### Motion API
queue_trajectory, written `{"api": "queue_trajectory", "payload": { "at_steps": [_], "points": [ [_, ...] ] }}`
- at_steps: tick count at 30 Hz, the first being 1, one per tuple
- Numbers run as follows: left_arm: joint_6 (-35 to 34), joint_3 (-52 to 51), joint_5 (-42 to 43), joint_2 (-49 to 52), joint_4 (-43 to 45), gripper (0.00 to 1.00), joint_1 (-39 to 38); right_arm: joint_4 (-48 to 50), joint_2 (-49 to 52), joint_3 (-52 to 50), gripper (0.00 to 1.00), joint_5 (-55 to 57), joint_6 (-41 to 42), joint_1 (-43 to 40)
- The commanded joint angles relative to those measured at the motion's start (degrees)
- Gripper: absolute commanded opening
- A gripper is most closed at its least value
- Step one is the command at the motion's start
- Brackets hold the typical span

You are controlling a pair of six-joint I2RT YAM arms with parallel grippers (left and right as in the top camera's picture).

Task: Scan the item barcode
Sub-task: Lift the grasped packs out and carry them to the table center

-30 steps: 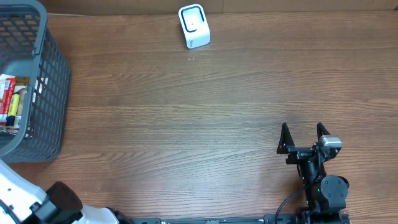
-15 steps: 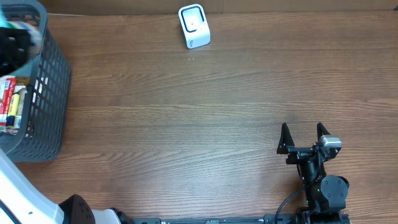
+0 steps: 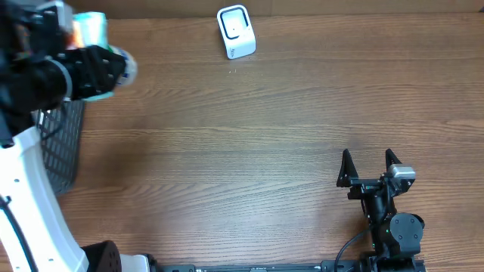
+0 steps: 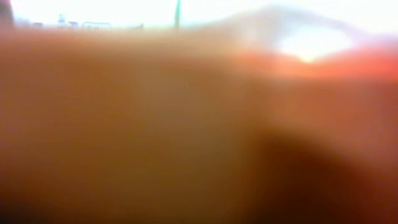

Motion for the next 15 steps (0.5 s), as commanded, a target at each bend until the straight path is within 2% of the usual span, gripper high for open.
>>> {"api": "queue_trajectory", "payload": {
  "at_steps": [1, 6, 8, 15],
  "points": [
    [-1.4, -1.0, -5.7, -1.6, 0.4, 0.17, -5.5, 0.3, -0.6, -0.6, 1.0, 0.1, -0.2, -0.2],
    [-4.5, -8.1, -10.0, -1.6, 1.6, 0.17, -13.8, 0.4, -0.6, -0.6, 1.0, 0.1, -0.2, -0.2],
    [-8.3, -11.8, -12.2, -1.6, 3.2, 0.16, -16.9, 0.4, -0.6, -0.6, 1.0, 0.1, -0.2, -0.2],
    [-16.3, -26.8, -17.4, -1.4, 14.2, 0.13, -29.4, 0.4, -0.6, -0.6, 1.0, 0.1, -0.2, -0.2]
  ]
}}
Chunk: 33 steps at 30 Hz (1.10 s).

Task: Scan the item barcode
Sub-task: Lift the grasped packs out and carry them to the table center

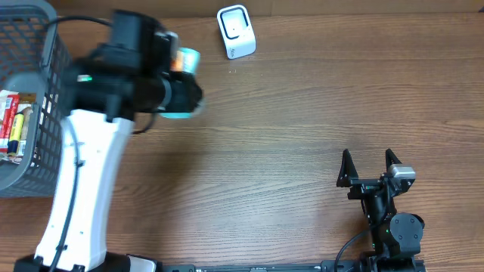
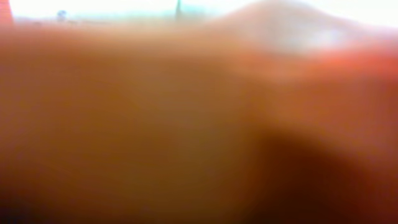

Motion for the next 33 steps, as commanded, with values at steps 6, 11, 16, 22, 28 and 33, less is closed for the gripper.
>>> {"api": "queue_trajectory", "payload": {
  "at_steps": [6, 11, 16, 22, 28, 33],
  "points": [
    [-10.6, -14.7, -4.2, 1.3, 14.9, 0.11, -14.5, 0.3, -0.6, -0.6, 1.0, 0.1, -0.2, -0.2],
    [-13.5, -20.5, -4.3, 5.0, 23.1, 0.09, -21.4, 0.3, -0.6, -0.6, 1.0, 0.1, -0.2, -0.2],
    [-18.4, -20.8, -5.8, 12.1, 29.4, 0.08, -26.9, 0.3, -0.6, -0.6, 1.0, 0.1, -0.2, -0.2],
    [-20.5, -20.8, -7.0, 19.1, 38.2, 0.06, -31.2, 0.3, -0.6, -0.6, 1.0, 0.1, -0.2, -0.2],
    [-22.1, -20.8, -9.1, 23.2, 45.9, 0.05, -34.2, 0.3, -0.6, -0.6, 1.0, 0.1, -0.2, -0.2],
    [-23.1, -20.8, -17.4, 24.2, 47.2, 0.11, -37.5, 0.3, -0.6, -0.6, 1.0, 0.1, -0.2, -0.2]
  ]
}}
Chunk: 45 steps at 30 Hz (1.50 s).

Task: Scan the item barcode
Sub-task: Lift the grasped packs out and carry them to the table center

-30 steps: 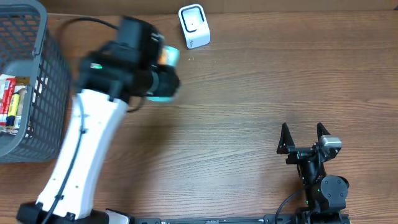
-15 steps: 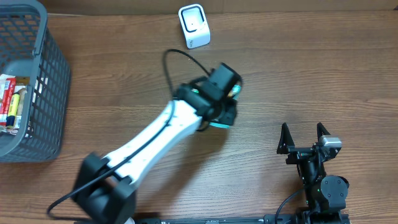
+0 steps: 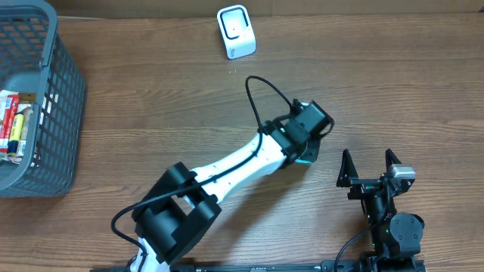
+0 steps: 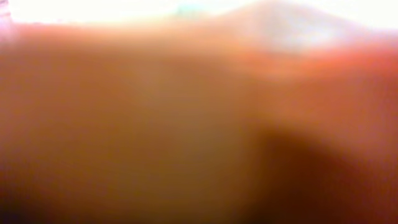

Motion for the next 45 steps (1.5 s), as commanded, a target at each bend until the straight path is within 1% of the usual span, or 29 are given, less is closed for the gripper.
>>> {"api": "queue_trajectory", "payload": {
  "at_steps": [1, 6, 13, 15, 17, 20, 22, 23, 26, 30, 33, 35, 37, 41, 45],
  "points": [
    [-1.7, 0.4, -7.5, 0.0, 1.0, 0.11, -2.2, 0.3, -0.6, -0.6, 1.0, 0.1, -0.2, -0.2],
    [0.2, 0.4, -8.5, 0.1, 1.1, 0.12, -4.0, 0.3, -0.6, -0.6, 1.0, 0.1, -0.2, -0.2],
    [0.3, 0.3, -9.4, 0.4, 0.9, 0.13, -4.1, 0.4, -0.6, -0.6, 1.0, 0.1, -0.2, -0.2],
    [0.9, 0.3, -9.3, 0.4, 0.8, 0.16, -4.1, 0.3, -0.6, -0.6, 1.0, 0.1, -0.2, -0.2],
    [0.9, 0.3, -9.3, 0.4, 0.7, 0.22, -4.3, 0.4, -0.6, -0.6, 1.0, 0.1, -0.2, -0.2],
    [0.9, 0.3, -8.9, 0.4, 0.7, 0.29, -4.3, 0.3, -0.6, -0.6, 1.0, 0.1, -0.2, -0.2],
    [0.9, 0.3, -8.8, 0.4, 0.5, 0.41, -4.3, 0.3, -0.6, -0.6, 1.0, 0.1, -0.2, -0.2],
    [0.9, 0.3, -8.7, 0.4, 0.3, 0.43, -4.3, 0.3, -0.6, -0.6, 1.0, 0.1, -0.2, -0.2],
    [0.9, 0.3, -7.6, 0.4, -0.5, 0.56, -4.3, 0.3, -0.6, -0.6, 1.0, 0.1, -0.2, -0.2],
    [0.9, 0.3, -7.1, 0.4, -1.0, 0.66, -4.3, 0.3, -0.6, -0.6, 1.0, 0.1, -0.2, -0.2],
    [0.9, 0.3, -6.7, 0.4, -1.0, 0.76, -4.2, 0.3, -0.6, -0.6, 1.0, 0.1, -0.2, -0.2],
    [0.9, 0.3, -6.7, 0.4, -1.3, 0.91, -4.2, 0.3, -0.6, -0.6, 1.0, 0.1, -0.2, -0.2],
    [0.9, 0.3, -6.7, 0.4, -1.5, 1.0, -4.2, 0.4, -0.6, -0.6, 1.0, 0.1, -0.2, -0.2],
    [2.3, 0.8, -6.8, 0.2, -1.4, 1.0, -4.2, 0.3, -0.6, -0.6, 1.0, 0.1, -0.2, -0.2],
    [4.0, 3.5, -6.7, -1.3, -2.4, 1.0, -3.9, 0.3, -0.6, -0.6, 1.0, 0.1, -0.2, -0.2]
  ]
}}
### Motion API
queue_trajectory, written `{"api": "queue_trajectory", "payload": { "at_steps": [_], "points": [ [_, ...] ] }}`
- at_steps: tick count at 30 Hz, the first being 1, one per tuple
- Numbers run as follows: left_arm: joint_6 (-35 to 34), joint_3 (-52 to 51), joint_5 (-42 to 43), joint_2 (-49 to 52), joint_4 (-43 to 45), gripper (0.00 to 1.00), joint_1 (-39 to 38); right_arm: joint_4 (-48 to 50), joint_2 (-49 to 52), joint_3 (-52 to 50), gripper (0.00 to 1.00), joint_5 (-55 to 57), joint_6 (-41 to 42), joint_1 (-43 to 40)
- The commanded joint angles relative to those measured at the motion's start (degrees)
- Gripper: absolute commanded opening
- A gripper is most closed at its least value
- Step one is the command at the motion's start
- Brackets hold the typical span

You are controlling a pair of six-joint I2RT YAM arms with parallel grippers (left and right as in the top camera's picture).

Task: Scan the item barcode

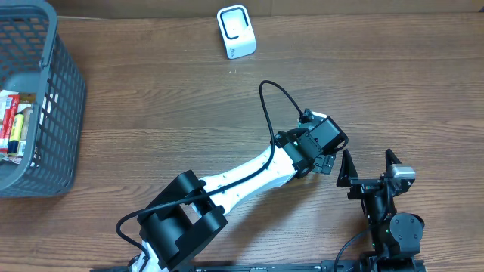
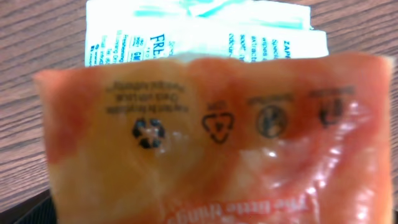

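Observation:
An orange plastic packet [image 2: 211, 137] with recycling marks and a white-and-teal printed end fills the left wrist view, sharp, with wooden table showing past its far end. No barcode shows on the face in view. In the overhead view the left gripper [image 1: 327, 162] is stretched out to the right of the table's middle and hides the packet beneath it. Its fingers do not show around the packet; the jaws look open. The white barcode scanner [image 1: 236, 31] stands at the far edge. My right gripper [image 1: 369, 165] rests open just right of the left one.
A grey mesh basket [image 1: 57, 98] at the far left holds several more packets. The left arm's black cable [image 1: 266, 106] loops up over the table's middle. The right arm's base sits at the near edge.
The left gripper has shifted a little further right, close beside the right gripper. The packet, a blur against the wrist camera before, now sits further from the lens and in focus.
The left gripper was at the basket with a teal-and-orange packet pressed against its camera. It then stood left of the scanner, later right of the table's middle, still blurred. Now it is next to the right gripper, the packet away from the lens.

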Motion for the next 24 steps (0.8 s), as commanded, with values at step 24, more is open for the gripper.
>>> {"api": "queue_trajectory", "payload": {
  "at_steps": [24],
  "points": [
    [5.5, 15.9, 1.7, -2.3, -20.3, 0.8, 2.6, 0.3, -0.6, -0.6, 1.0, 0.1, -0.2, -0.2]
  ]
}}
